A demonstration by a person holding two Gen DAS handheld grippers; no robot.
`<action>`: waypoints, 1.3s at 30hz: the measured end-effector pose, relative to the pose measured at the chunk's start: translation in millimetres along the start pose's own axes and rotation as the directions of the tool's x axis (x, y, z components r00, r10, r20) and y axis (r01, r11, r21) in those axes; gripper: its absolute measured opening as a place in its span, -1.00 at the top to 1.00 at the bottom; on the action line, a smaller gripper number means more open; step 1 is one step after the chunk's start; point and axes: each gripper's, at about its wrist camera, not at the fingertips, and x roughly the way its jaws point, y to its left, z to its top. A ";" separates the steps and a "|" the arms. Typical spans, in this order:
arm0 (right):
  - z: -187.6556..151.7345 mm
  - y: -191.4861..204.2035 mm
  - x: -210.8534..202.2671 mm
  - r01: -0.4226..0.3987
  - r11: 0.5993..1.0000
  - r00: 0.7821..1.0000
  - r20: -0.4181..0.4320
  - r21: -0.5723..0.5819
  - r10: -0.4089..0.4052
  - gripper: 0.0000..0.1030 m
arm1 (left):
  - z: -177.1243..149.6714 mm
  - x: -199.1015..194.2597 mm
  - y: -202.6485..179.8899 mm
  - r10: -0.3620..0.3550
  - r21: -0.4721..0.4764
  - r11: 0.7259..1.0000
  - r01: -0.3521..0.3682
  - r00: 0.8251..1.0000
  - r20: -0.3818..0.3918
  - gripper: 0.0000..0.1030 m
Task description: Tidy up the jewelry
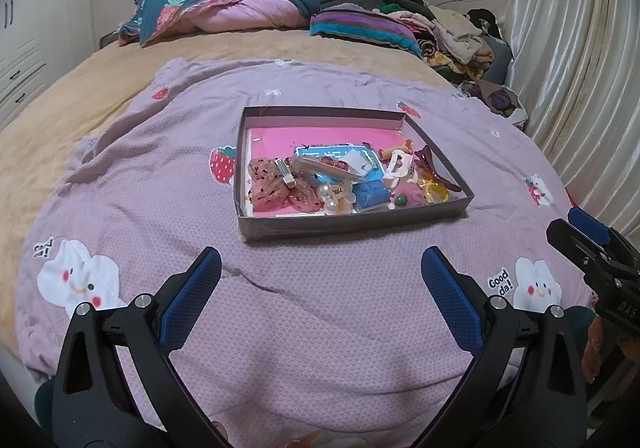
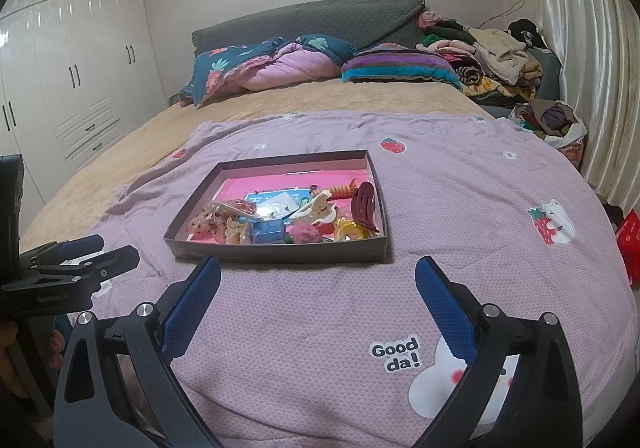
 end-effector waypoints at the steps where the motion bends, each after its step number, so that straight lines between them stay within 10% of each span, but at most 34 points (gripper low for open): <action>1: 0.1 -0.3 0.0 -0.001 1.000 1.000 0.000 0.001 0.001 -0.89 | 0.0 0.0 -0.2 0.001 0.001 1.000 -0.001 1.000 0.000 -0.82; 32: 2.4 -6.8 10.4 0.063 0.998 0.998 -0.010 0.026 -0.063 -0.89 | 2.1 15.5 11.2 -0.004 -0.051 0.999 0.004 1.000 -0.008 -0.82; 39: 11.6 -59.2 54.2 0.199 0.970 0.979 -0.067 0.138 -0.191 -0.91 | 18.6 45.3 65.9 0.142 -0.143 0.979 -0.144 0.990 -0.026 -0.82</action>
